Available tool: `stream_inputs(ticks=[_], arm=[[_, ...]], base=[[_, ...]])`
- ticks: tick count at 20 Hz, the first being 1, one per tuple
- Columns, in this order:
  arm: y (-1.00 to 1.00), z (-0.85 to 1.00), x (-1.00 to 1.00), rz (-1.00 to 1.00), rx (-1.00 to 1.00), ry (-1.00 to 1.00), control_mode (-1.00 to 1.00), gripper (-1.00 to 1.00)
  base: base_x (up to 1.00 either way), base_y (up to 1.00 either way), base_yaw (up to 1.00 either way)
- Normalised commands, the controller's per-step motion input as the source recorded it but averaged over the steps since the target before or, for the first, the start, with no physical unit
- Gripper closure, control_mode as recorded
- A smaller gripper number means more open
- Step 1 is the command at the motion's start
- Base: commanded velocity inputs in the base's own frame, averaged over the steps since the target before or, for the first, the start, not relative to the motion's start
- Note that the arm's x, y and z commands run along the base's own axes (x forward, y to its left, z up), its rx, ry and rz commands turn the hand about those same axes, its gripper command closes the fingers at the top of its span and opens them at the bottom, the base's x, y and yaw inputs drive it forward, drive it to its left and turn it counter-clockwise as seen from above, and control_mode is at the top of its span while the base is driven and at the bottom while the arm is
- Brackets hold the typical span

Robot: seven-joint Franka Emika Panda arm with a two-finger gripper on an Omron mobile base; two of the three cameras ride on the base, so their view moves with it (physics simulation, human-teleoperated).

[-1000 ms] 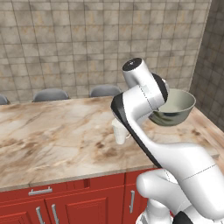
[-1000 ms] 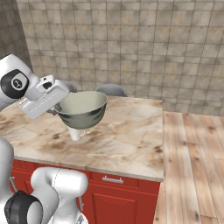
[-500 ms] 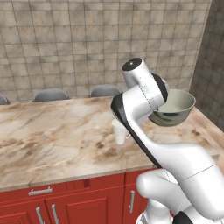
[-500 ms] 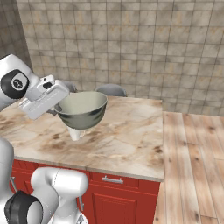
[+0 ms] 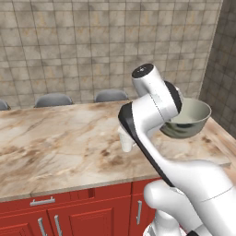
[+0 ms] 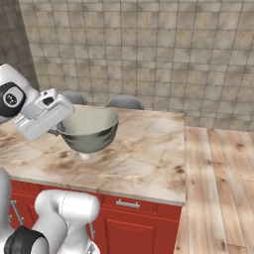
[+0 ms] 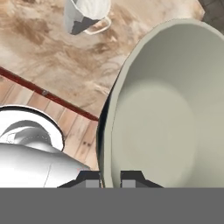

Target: Pick the jug and bowl and place them in the sink. Then turn on the water.

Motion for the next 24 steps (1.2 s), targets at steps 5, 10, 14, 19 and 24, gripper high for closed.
stream_inputs(ticks=[5, 10, 14, 19, 24], arm=[[-0.01, 0.0, -0.27, 0.22, 0.0, 0.0, -1.0, 1.0], [0.0, 0.0, 0.0, 0.18, 0.0, 0.0, -1.0, 1.0], [0.0, 0.0, 0.0, 0.03, 0.0, 0.02, -1.0, 1.0], [0.0, 0.0, 0.0, 0.0, 0.0, 0.05, -1.0, 1.0], [0.0, 0.0, 0.0, 0.0, 0.0, 0.05, -1.0, 1.0]], base=[[0.0, 0.0, 0.0], [0.0, 0.0, 0.0], [0.0, 0.0, 0.0], [0.0, 0.0, 0.0], [0.0, 0.0, 0.0]])
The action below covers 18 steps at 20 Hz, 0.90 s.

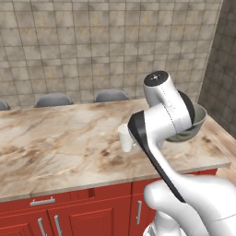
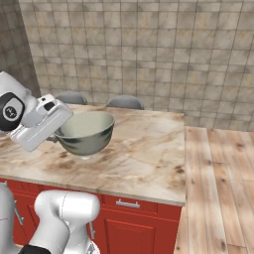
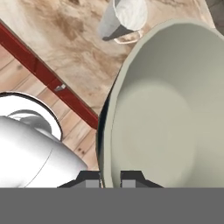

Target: Pick the jug and bowl and place them in the sink. Then turn on the water.

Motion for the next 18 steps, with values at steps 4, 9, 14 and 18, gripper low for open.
stream_inputs(ticks=[4, 9, 14, 18], arm=[[0.0, 0.0, 0.0, 0.0, 0.0, 0.04, -1.0, 1.0], [0.0, 0.0, 0.0, 0.0, 0.0, 0.03, -1.0, 1.0], [0.0, 0.0, 0.0, 0.0, 0.0, 0.0, -1.0, 1.0], [0.0, 0.0, 0.0, 0.0, 0.0, 0.0, 1.0, 1.0]], base=[[0.0, 0.0, 0.0], [0.0, 0.0, 0.0], [0.0, 0.0, 0.0], [0.0, 0.0, 0.0]])
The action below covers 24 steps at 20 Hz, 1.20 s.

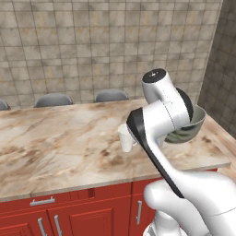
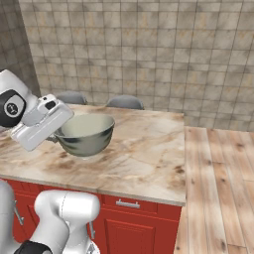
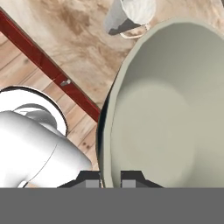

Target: Pick the jug and bowl and place them in the sink. Then turn on the water.

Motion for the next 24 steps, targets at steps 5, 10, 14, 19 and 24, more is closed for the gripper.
stream_inputs(ticks=[5, 10, 14, 19, 24], arm=[[0.0, 0.0, 0.0, 0.0, 0.0, 0.0, 1.0, 1.0], [0.0, 0.0, 0.0, 0.0, 0.0, 0.0, 1.0, 1.0], [0.0, 0.0, 0.0, 0.0, 0.0, 0.0, 1.0, 1.0], [0.0, 0.0, 0.0, 0.0, 0.0, 0.0, 1.0, 1.0], [0.0, 0.0, 0.0, 0.0, 0.0, 0.0, 1.0, 1.0]], base=[[-0.16, 0.0, 0.25], [-0.29, 0.0, 0.46], [-0.13, 0.0, 0.53], [-0.03, 0.01, 0.54], [-0.01, 0.01, 0.66]])
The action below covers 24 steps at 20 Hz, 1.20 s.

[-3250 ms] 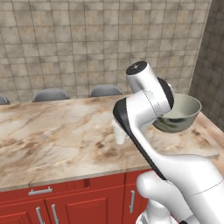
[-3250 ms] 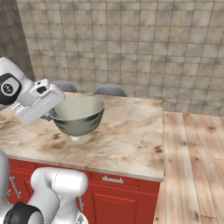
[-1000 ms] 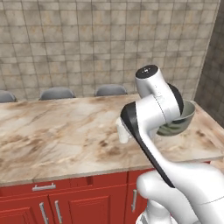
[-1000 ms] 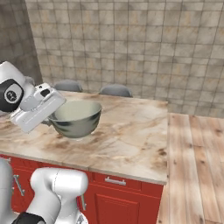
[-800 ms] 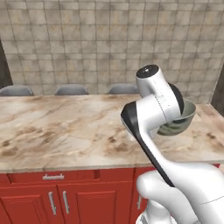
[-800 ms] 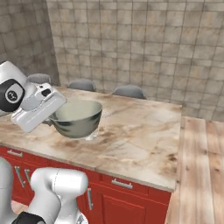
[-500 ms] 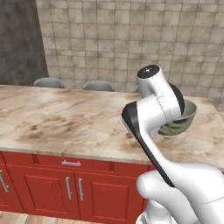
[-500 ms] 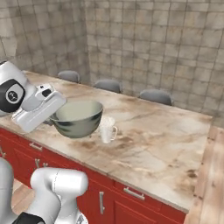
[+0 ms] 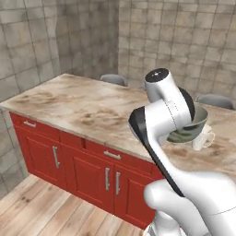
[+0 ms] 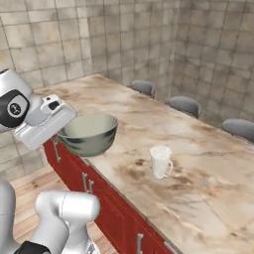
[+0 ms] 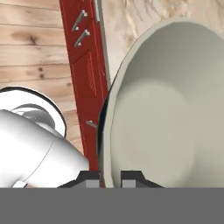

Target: Pick the jug and bowl and place them in the sink. Then turn on the water.

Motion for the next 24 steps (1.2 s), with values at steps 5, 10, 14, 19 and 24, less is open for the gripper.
stream_inputs(ticks=[5, 10, 14, 19, 24], arm=[[0.0, 0.0, 0.0, 0.0, 0.0, 0.0, 1.0, 1.0], [0.0, 0.0, 0.0, 0.0, 0.0, 0.0, 1.0, 1.0], [0.0, 0.0, 0.0, 0.0, 0.0, 0.0, 1.0, 1.0], [0.0, 0.0, 0.0, 0.0, 0.0, 0.0, 1.0, 1.0], [0.0, 0.0, 0.0, 0.0, 0.0, 0.0, 1.0, 1.0]], base=[[0.0, 0.0, 0.84], [0.0, 0.0, 0.86], [0.1, 0.0, 0.89], [0.14, 0.0, 0.96], [0.03, 0.0, 0.95]])
